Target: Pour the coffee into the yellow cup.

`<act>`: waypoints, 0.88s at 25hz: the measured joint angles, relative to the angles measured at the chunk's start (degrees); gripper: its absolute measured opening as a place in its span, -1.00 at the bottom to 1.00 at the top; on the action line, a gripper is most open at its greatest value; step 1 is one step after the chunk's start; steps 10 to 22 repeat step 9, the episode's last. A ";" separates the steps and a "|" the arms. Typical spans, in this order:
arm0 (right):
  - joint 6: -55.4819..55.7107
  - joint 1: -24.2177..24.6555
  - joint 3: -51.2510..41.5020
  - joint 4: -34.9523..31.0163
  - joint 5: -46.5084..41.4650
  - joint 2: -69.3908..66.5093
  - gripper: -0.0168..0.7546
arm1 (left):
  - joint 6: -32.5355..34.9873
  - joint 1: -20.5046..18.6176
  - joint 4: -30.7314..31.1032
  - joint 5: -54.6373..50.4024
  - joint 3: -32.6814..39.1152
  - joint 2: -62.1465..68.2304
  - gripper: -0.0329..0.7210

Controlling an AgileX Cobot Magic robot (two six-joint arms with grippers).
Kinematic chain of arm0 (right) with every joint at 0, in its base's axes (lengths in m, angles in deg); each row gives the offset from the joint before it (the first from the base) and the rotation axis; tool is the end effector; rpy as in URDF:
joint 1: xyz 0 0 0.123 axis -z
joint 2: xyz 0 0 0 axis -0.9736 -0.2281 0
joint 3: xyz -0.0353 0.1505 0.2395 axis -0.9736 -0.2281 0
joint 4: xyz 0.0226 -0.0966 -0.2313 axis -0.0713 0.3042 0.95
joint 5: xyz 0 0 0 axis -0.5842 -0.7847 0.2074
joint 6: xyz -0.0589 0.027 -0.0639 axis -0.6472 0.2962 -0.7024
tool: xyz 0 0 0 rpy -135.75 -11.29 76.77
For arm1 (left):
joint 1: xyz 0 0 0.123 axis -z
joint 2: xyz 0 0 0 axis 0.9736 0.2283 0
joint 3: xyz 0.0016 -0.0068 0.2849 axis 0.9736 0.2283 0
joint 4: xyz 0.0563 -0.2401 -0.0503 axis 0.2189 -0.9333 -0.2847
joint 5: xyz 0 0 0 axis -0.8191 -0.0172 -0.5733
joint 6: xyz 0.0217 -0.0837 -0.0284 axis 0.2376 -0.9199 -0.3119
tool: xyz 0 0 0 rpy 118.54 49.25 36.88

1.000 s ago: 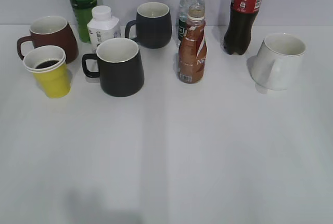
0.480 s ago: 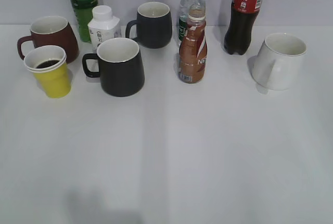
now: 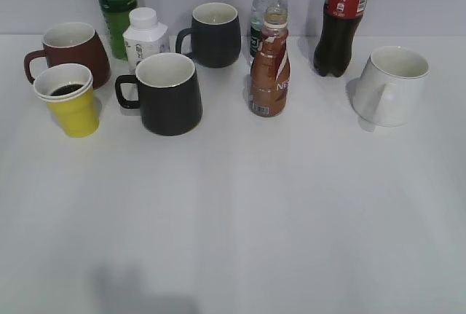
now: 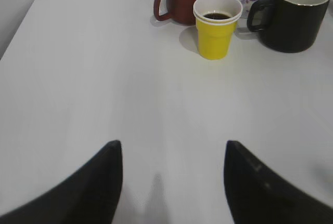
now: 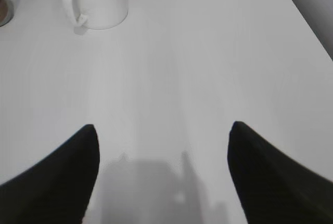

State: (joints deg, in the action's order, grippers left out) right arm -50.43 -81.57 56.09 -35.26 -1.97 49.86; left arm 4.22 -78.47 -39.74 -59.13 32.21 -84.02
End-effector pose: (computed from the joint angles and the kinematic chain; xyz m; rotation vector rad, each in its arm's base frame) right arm -0.0052 -0.0092 0.2790 0.0381 2.0149 -0.0051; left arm -0.0087 -0.0044 0.2826 0.0486 2.0212 0.0027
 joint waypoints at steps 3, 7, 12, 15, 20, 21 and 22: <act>0.00 0.00 0.00 0.00 0.00 0.00 0.53 | 0.00 0.00 0.00 0.00 0.00 0.00 0.29; 0.00 0.00 0.00 0.00 0.00 0.00 0.53 | 0.00 0.00 0.00 0.00 0.00 0.00 0.26; 0.00 0.00 0.00 0.00 0.00 0.00 0.53 | 0.00 0.00 0.00 0.00 0.00 0.00 0.25; 0.00 0.00 0.00 0.00 0.00 0.00 0.53 | 0.00 0.00 0.00 0.00 0.00 0.00 0.25; 0.00 0.00 0.00 0.00 0.00 0.00 0.53 | 0.00 0.00 0.00 0.00 0.00 0.00 0.25; 0.00 0.00 0.00 0.00 0.00 0.00 0.53 | 0.00 0.00 0.00 0.00 0.00 0.00 0.25; 0.00 0.00 0.00 0.00 0.00 0.00 0.53 | 0.00 0.00 0.00 0.00 0.00 0.00 0.25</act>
